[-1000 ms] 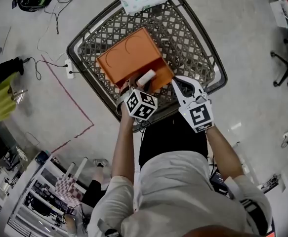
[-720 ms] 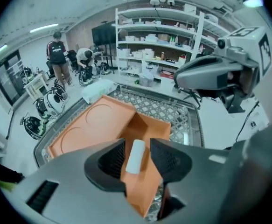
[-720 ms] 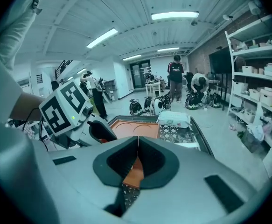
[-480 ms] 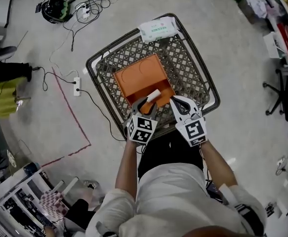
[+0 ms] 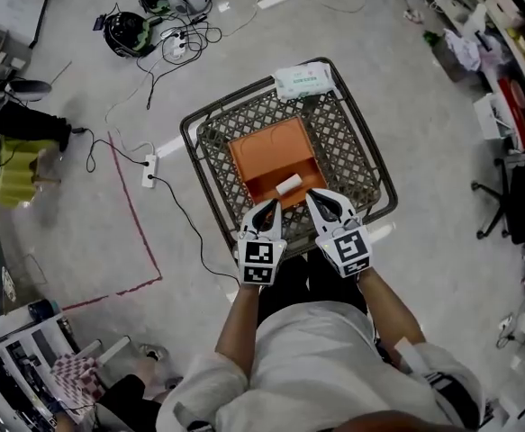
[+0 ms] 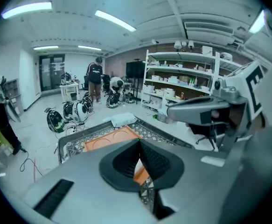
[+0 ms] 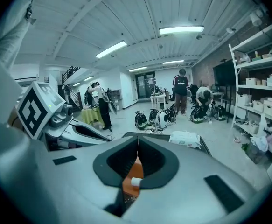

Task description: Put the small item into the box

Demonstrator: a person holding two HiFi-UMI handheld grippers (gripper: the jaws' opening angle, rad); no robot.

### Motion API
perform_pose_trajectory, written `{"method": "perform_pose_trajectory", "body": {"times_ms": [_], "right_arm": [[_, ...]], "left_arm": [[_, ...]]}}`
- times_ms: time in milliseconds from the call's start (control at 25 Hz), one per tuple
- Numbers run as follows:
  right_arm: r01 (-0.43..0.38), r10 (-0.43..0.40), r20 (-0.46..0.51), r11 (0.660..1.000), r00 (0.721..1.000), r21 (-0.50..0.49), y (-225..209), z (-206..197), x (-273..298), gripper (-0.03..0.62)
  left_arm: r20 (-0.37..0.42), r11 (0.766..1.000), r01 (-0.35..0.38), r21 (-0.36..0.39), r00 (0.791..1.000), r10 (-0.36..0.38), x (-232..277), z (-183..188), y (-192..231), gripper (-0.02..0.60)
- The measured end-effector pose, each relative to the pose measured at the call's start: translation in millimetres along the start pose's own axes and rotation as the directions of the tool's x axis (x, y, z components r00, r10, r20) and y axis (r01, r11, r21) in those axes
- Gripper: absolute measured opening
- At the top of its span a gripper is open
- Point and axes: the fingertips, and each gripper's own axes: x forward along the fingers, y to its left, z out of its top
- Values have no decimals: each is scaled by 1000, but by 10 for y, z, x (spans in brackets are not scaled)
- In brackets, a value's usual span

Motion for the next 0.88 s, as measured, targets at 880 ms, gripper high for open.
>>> {"method": "perform_pose_trajectory", "body": {"times_ms": [880], "right_arm": [[-150, 153, -13, 938, 988, -313, 826, 593, -347, 3]], "left_arm": [[190, 951, -245, -189, 941, 280, -1148, 190, 50, 9]]}}
